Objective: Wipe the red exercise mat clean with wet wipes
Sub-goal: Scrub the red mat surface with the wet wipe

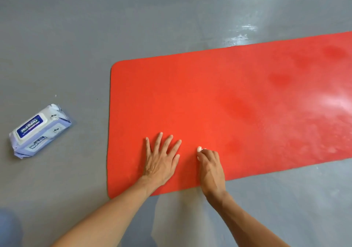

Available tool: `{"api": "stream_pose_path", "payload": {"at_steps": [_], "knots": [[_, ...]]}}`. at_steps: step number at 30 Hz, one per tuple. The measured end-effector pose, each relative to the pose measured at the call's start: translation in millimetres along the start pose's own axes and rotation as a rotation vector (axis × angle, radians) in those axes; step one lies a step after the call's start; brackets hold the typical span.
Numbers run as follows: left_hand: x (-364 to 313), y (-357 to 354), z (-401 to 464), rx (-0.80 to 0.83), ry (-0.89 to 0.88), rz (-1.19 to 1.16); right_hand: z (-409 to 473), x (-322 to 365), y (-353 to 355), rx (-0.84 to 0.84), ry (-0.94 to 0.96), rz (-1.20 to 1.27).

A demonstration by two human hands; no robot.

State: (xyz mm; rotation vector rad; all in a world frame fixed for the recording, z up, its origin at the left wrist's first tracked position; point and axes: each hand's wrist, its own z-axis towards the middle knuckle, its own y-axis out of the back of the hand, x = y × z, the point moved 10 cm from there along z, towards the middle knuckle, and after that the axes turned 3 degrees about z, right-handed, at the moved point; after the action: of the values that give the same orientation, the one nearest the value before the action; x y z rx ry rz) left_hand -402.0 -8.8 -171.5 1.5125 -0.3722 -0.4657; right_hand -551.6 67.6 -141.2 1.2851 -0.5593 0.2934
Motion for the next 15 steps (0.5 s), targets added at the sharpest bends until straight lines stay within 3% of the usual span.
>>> {"api": "stream_pose_path", "payload": {"at_steps": [2,4,8,10,15], "knots": [[-3.8,3.6,-0.6,0.011,-0.011,-0.027,-22.7,32.7,-15.9,0.124,0.247,-0.013],[-8.0,2.8,-8.3,0.021,-0.045,-0.039,-25.9,25.0,-9.3,0.141,0.3,-0.027],[-13.3,0.5,-15.5,0.017,-0.027,-0.045,-3.9,-52.7,26.1,0.008,-0.103,-0.049],[-13.6,0.3,-14.8,0.012,-0.019,-0.055,-11.8,-44.1,22.1,-0.022,-0.174,-0.078],[-13.1,2.0,-14.4,0.016,-0.026,-0.063,-55.7,36.2,-16.2,0.135,0.274,-0.045]]}}
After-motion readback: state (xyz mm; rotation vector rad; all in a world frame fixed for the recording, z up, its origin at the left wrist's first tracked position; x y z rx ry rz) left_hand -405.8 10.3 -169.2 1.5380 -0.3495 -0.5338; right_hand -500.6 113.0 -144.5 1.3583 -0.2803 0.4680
